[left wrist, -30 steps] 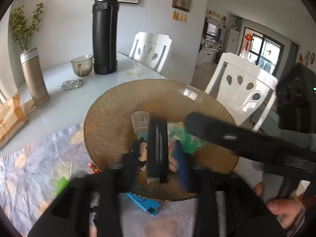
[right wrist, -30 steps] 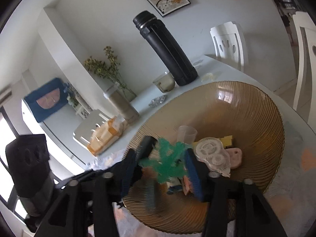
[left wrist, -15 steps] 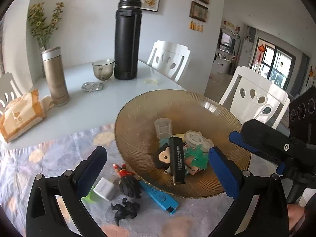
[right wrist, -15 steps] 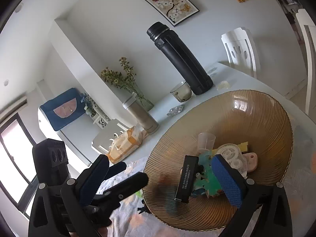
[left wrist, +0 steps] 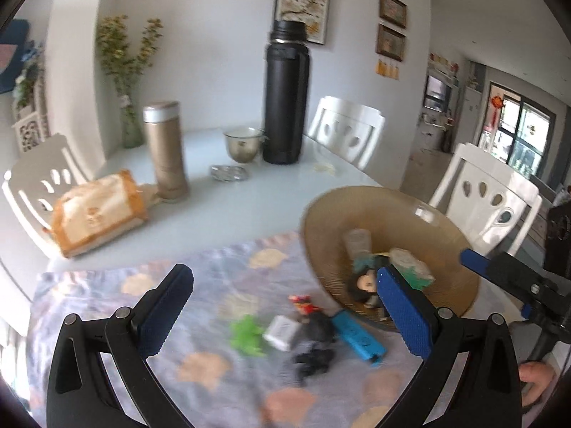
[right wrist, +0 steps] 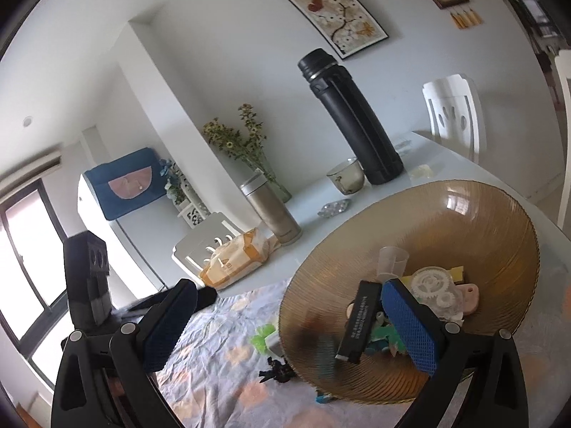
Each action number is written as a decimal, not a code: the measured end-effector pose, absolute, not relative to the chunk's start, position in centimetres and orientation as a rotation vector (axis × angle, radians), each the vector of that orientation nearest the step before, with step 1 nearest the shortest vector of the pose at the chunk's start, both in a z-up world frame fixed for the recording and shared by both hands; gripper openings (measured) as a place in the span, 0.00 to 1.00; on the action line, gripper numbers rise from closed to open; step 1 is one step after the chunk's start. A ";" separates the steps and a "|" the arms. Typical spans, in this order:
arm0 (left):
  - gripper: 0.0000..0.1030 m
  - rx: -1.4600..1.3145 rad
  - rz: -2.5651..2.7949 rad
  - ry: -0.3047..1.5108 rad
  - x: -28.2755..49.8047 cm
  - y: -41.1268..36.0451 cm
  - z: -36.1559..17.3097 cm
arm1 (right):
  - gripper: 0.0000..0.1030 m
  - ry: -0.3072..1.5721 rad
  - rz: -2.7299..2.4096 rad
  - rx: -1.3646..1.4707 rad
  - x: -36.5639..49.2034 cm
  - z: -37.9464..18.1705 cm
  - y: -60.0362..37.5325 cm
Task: Organize rigid objects
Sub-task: 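Withdraw both tools from the bowl toward the remaining items, then grasp the lime-green frog toy with the left tool while the right tool grasps the black spiky toy, then lift the frog toy and black spiky toy and carry them toward the amber bowl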
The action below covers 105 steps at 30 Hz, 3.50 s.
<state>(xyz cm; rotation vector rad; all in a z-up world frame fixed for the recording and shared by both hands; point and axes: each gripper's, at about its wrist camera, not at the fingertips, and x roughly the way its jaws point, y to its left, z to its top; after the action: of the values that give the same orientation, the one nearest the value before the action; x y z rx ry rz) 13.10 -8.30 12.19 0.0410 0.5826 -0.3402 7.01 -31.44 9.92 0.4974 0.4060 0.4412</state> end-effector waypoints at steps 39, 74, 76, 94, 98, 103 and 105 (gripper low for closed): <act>1.00 0.090 -0.180 0.937 20.2 -5.9 -0.4 | 0.46 0.891 0.367 0.055 12.3 1.2 -16.1; 0.31 0.034 -0.227 0.761 17.9 -5.5 1.8 | 0.46 0.784 0.481 0.088 9.9 2.7 -16.0; 0.31 0.018 -0.223 0.753 17.7 -5.2 1.9 | 0.46 0.773 0.483 0.084 9.6 2.9 -15.9; 0.31 -0.177 -0.214 0.744 17.6 -1.8 1.9 | 0.46 0.604 0.535 0.127 7.5 5.9 -16.9; 0.31 -0.198 -0.211 0.732 17.4 -1.3 2.0 | 0.46 0.551 0.535 0.135 7.0 6.8 -17.5; 0.31 -0.203 -0.224 0.719 17.2 -1.3 2.4 | 0.46 0.494 0.528 0.158 6.7 7.8 -18.6; 0.31 -0.213 -0.231 0.708 17.1 -1.3 2.8 | 0.46 0.470 0.523 0.176 6.6 8.3 -19.2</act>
<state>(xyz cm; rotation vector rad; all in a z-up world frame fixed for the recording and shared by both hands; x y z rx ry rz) 17.15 -1.28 2.75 -0.2134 0.7076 -0.2309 6.65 -19.22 8.26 0.1757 0.4699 0.5234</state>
